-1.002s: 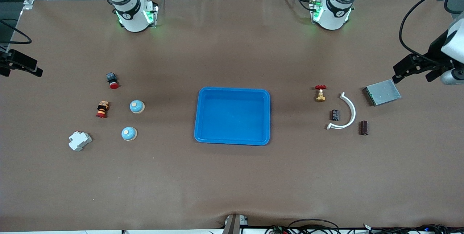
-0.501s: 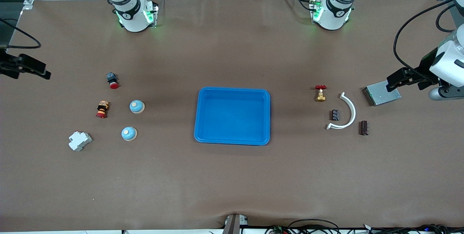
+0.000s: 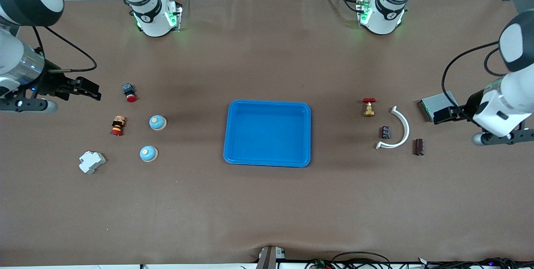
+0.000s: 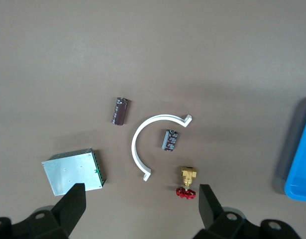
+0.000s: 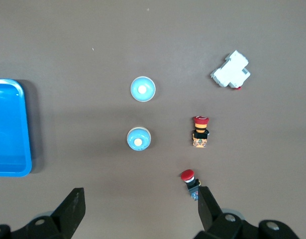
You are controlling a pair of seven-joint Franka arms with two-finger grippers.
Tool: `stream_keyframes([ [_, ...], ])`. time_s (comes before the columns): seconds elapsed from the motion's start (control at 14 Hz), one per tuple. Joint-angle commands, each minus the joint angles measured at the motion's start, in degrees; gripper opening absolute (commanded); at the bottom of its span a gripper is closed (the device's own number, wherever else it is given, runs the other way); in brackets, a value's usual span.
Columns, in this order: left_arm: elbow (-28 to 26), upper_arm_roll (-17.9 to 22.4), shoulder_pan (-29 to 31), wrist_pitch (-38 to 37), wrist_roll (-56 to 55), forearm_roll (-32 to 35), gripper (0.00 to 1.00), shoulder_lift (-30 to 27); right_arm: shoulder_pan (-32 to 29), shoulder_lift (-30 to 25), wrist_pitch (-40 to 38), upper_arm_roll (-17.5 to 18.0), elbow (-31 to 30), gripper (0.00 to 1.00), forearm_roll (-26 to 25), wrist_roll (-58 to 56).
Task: Place electrolytic capacitor and blue bell in tray
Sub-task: 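Reach the right gripper to a blue bell while the left gripper reaches a capacitor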
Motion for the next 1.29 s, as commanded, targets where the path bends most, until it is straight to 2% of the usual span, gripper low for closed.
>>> stream_keyframes([
  [0.0, 1.02, -0.02, 1.83, 1.52, 4.17, 1.49, 1.00, 3.00, 1.23, -4.58, 7.21, -0.04, -10.26, 1.00, 0.35, 1.93],
  [0.29, 0.94, -0.02, 3.86, 4.94, 7.70, 1.67, 1.00, 6.16, 2.11, -5.47, 20.56, -0.04, -23.00, 1.00, 0.35, 2.90],
  [0.43, 0.85, -0.02, 3.69, 7.23, 7.61, 2.81, 1.00, 8.62, 2.73, -4.94, 26.46, -0.04, -27.15, 1.00, 0.35, 3.16],
  [0.64, 0.76, -0.02, 3.95, 8.38, 7.61, 2.90, 1.00, 10.82, 3.96, -2.93, 31.66, -0.04, -29.80, 1.00, 0.35, 5.09],
  [1.22, 0.76, -0.02, 4.04, 12.86, 7.61, 2.90, 1.00, 16.10, 5.54, 8.32, 48.70, -0.04, -34.02, 1.00, 0.26, 6.59],
])
